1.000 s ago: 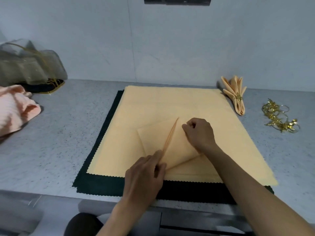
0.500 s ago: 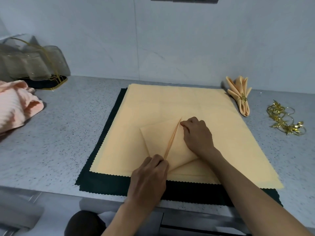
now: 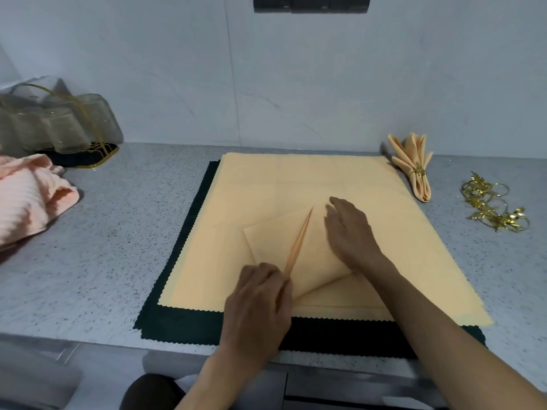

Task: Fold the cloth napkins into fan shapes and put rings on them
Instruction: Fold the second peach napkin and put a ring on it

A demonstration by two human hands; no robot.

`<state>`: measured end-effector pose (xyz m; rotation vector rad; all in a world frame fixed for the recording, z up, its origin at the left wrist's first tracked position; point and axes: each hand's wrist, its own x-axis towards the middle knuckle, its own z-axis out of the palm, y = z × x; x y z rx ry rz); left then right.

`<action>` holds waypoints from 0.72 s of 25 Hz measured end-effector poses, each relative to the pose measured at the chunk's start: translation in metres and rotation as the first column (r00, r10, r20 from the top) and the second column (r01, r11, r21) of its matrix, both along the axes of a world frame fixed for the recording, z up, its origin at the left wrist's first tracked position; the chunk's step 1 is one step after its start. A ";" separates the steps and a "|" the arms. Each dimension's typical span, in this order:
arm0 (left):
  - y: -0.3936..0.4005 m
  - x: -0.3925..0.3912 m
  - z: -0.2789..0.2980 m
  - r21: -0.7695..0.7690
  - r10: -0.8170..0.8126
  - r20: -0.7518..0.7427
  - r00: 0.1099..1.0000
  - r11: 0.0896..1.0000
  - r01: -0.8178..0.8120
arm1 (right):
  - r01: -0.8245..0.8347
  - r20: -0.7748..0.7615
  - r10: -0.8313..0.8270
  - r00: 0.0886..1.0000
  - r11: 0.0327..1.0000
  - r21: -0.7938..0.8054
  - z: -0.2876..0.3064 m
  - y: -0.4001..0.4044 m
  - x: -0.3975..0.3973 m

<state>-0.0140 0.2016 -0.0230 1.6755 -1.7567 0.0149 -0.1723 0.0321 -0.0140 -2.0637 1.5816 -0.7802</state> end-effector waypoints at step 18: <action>0.010 0.009 0.023 0.426 -0.028 -0.230 0.973 0.896 0.126 | 0.101 0.004 -0.103 0.995 0.986 0.129 0.010 0.084 -0.057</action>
